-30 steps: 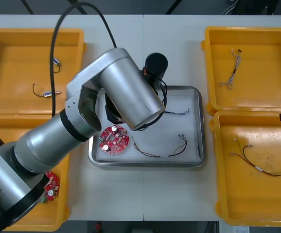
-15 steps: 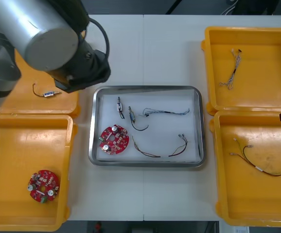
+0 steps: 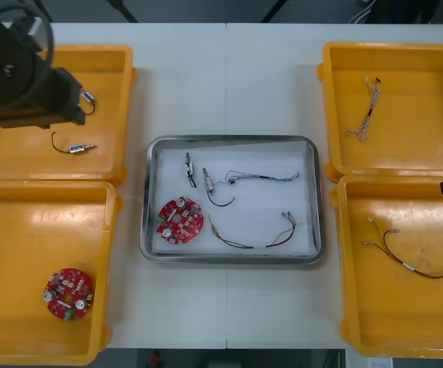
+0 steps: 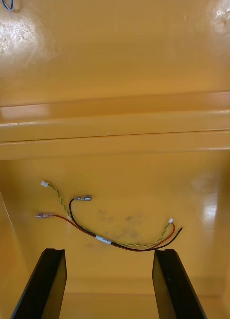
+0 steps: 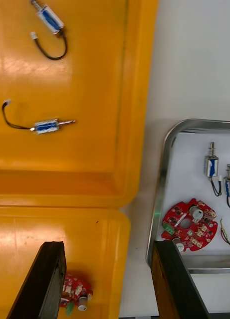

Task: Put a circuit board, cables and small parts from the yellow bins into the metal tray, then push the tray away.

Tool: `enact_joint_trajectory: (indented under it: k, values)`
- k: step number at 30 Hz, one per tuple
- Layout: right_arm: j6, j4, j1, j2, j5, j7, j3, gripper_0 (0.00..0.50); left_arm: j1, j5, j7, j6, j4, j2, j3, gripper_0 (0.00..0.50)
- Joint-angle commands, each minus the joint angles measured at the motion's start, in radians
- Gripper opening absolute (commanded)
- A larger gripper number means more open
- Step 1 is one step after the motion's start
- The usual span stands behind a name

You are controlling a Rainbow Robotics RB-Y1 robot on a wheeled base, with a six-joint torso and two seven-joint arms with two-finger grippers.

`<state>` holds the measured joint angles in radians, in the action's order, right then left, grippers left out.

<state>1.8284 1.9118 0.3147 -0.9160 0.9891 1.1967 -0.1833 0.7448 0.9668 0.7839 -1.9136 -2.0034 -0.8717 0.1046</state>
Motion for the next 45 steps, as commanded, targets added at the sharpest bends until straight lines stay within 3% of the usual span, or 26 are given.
enact_joint_trajectory:
  k: [1,9,15,28,33,38,45]
  values:
    - [-0.001,0.013,0.032,-0.026,0.010,0.035,0.036,0.500,-0.110,0.078,0.061,-0.006,-0.028,-0.119,-0.125,0.500]
    - [0.000,0.015,0.188,-0.026,0.036,0.054,0.219,0.500,-0.305,0.136,0.187,-0.006,-0.043,-0.213,-0.292,0.500]
    - [-0.024,0.029,0.331,-0.026,0.057,0.061,0.404,0.500,-0.475,0.099,0.215,0.059,-0.071,-0.228,-0.390,0.500]
    - [-0.121,0.055,0.509,0.012,0.118,0.084,0.696,0.500,-0.700,0.006,0.205,0.220,-0.195,-0.224,-0.393,0.500]
    - [-0.127,0.064,0.564,0.049,0.120,0.115,0.785,0.500,-0.743,-0.017,0.202,0.240,-0.226,-0.225,-0.393,0.500]
    - [-0.129,0.064,0.630,0.108,0.109,0.233,0.880,0.500,-0.745,-0.005,0.198,0.237,-0.224,-0.225,-0.393,0.500]
    - [-0.136,0.084,0.669,0.200,0.068,0.342,0.978,0.500,-0.719,0.076,0.204,0.238,-0.175,-0.225,-0.395,0.500]
